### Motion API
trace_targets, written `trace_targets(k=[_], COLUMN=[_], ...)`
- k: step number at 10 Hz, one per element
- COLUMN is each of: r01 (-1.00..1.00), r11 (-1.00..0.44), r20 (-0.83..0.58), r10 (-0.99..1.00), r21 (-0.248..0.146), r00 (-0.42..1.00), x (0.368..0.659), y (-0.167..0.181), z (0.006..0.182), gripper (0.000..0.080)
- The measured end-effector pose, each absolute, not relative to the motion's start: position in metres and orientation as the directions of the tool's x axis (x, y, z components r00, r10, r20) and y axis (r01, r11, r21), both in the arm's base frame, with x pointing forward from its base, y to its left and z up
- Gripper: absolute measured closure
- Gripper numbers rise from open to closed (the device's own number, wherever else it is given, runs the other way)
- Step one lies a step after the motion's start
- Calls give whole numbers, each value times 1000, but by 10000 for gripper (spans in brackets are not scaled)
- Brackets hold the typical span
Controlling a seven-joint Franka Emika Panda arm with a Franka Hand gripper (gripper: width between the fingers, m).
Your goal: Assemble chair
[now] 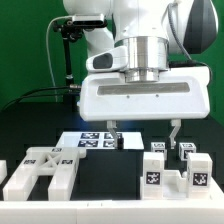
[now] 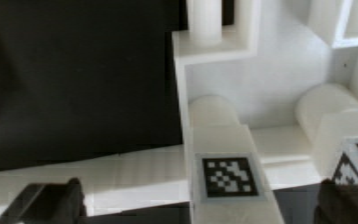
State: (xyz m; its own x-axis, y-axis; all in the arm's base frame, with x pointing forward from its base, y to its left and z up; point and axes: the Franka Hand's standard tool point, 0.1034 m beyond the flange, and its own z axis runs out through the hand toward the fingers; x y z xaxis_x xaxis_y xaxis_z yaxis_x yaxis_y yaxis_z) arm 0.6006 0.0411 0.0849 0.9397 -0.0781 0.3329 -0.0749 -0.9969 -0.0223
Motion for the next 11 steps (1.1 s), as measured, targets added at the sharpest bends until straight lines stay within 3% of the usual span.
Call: trace_targets(k=[3,7,9,11], r01=[-52,-44,-45,-80], r11=[-999,-998,-998,-997], r20=[330,337,345,324], r10=[-53,-30,-29,-70], r21=[-11,33,40,18], r00=[942,941,938,943], x=[600,601,606,608], y=[41,44,46,52], z=[82,20,7,7], gripper=[150,150,150,150])
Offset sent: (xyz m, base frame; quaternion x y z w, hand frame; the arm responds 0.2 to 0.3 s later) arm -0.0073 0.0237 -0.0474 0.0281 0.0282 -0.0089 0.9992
